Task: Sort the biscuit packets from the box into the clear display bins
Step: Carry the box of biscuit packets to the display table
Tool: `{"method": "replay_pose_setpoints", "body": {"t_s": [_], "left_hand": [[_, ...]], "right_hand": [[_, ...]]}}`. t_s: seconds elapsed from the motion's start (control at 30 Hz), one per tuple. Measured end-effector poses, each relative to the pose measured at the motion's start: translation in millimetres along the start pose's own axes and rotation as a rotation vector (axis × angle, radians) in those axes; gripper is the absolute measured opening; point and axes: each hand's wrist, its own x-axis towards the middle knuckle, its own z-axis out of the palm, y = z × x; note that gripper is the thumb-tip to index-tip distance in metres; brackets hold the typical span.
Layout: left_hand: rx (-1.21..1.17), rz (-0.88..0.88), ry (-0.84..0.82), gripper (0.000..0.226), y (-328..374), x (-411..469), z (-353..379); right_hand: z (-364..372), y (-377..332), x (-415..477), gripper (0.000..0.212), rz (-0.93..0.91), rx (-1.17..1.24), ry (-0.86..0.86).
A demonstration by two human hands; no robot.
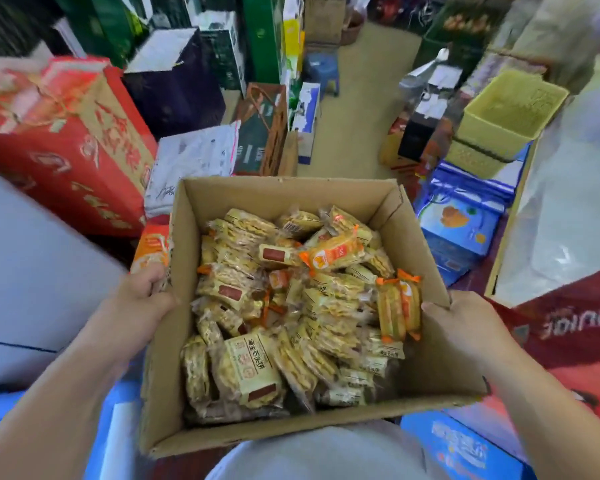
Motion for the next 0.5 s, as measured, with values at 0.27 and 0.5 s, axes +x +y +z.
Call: {"method": "replay_pose_setpoints", "body": {"t_s": [0.27, 0.5], "left_hand": [[-0.058, 0.076, 0.052, 0.030, 119.1, 137.5, 31.1], [0.038, 0.112, -0.026, 0.045, 175.0, 303.8, 64.4]], "right_hand": [[-76.7, -66.0, 168.6, 0.034, -0.032, 0.079, 0.086], [-108.9, -100.5, 300.2, 0.033, 0.069, 0.033, 0.099]]}}
